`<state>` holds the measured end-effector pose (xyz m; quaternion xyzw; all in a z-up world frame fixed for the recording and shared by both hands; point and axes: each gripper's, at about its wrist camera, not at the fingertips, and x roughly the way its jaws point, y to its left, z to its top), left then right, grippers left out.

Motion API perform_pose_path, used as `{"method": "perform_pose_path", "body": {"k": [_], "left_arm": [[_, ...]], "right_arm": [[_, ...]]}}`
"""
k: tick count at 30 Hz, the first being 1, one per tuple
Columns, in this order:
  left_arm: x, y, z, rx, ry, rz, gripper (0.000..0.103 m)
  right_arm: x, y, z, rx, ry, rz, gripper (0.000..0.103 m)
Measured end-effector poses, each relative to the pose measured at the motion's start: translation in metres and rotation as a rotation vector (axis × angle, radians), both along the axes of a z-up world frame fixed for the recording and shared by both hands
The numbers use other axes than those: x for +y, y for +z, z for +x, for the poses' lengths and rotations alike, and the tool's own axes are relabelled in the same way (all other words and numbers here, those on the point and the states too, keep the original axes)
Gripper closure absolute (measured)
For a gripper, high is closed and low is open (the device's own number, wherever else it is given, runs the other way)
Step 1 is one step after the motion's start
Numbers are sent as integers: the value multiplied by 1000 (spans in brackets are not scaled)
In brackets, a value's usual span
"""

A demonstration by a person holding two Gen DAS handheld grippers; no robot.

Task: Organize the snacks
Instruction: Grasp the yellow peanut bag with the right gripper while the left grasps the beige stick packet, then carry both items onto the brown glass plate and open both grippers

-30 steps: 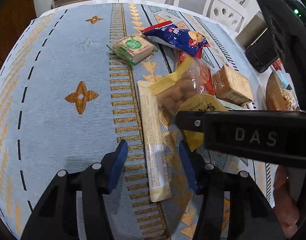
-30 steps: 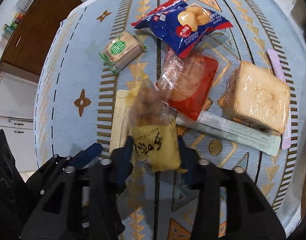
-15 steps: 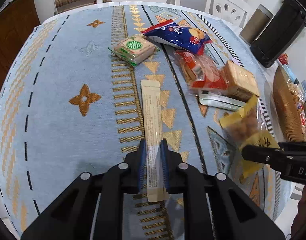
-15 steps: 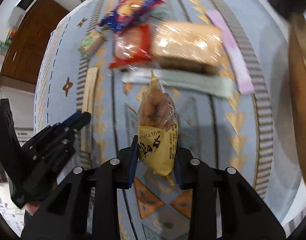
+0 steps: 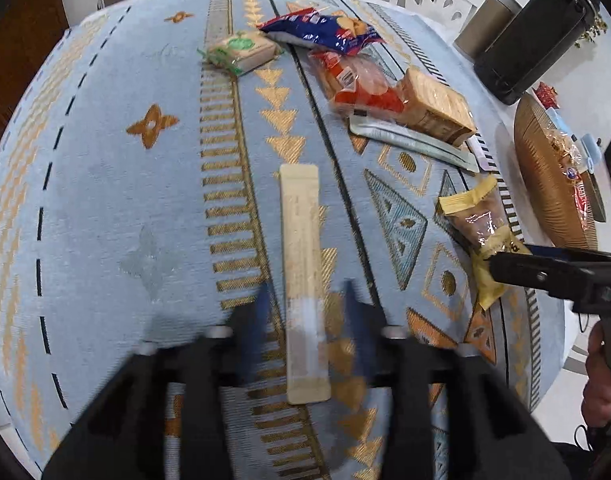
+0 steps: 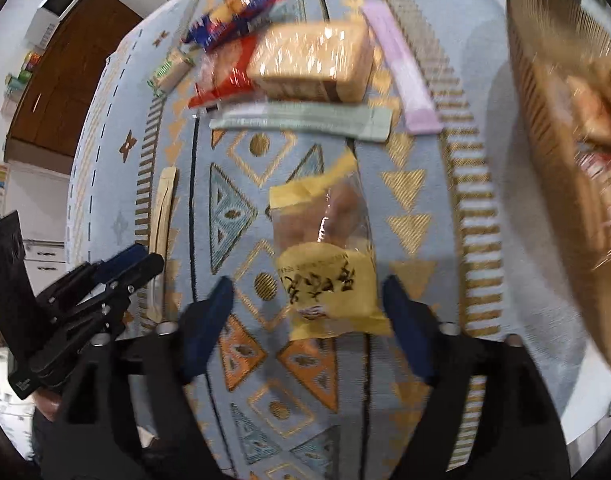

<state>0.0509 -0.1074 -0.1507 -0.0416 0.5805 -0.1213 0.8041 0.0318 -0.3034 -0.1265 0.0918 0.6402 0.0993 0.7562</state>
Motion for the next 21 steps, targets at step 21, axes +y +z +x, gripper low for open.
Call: {"method": "perform_pose_path", "body": {"k": [21], "left_arm": [[-35,43,-8,-75,48,-2,86]], "right_arm": [[-7,12,-6,-57,103,-79,62]]}}
